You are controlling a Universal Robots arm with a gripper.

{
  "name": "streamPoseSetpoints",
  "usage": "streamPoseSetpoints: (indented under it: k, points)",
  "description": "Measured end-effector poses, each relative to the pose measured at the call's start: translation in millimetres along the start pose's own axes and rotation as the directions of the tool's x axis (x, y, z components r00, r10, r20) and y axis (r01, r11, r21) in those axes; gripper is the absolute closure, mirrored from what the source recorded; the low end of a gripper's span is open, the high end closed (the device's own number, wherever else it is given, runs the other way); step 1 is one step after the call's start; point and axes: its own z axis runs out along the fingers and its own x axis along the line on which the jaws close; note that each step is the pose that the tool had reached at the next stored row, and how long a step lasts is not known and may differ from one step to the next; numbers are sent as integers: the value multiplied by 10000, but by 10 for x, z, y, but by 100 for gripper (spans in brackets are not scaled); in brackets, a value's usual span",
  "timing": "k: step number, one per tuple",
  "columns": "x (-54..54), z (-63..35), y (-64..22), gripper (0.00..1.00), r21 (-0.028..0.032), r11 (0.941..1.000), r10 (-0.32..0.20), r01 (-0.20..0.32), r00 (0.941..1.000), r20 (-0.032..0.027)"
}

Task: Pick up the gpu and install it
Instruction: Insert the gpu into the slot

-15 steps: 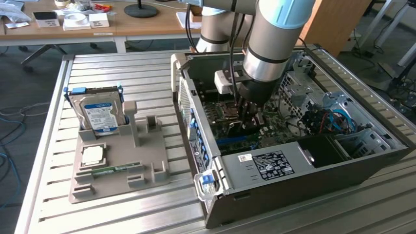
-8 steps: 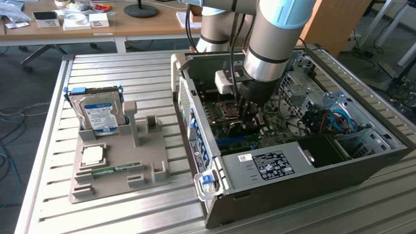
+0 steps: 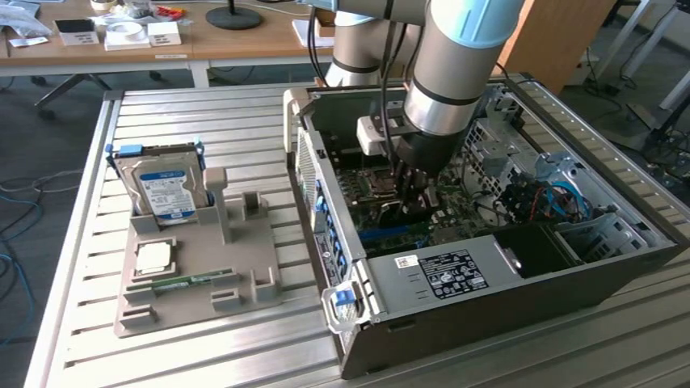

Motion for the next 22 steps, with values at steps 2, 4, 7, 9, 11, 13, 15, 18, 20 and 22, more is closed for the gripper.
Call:
streamPoseSetpoints:
  k: [2,4,7,9,11,13,15,18,20,22]
  points:
    - [1,1,1,73,1,10000,11,-11,10000,1]
    - [3,1,2,73,2,10000,13,-13,10000,2]
    - [6,3,7,73,1,10000,12,-12,10000,0]
    - [7,7,11,73,1,10000,10,-10,10000,-1]
    - [7,20,12,73,1,10000,11,-11,10000,-1]
    - [8,29,13,73,1,10000,12,-12,10000,0]
    - [8,37,14,73,0,10000,12,-12,10000,-2]
    - [9,48,14,73,0,10000,12,-12,10000,-2]
    - [9,48,14,73,0,10000,12,-12,10000,-3]
    - [10,51,14,73,1,10000,13,-13,10000,1]
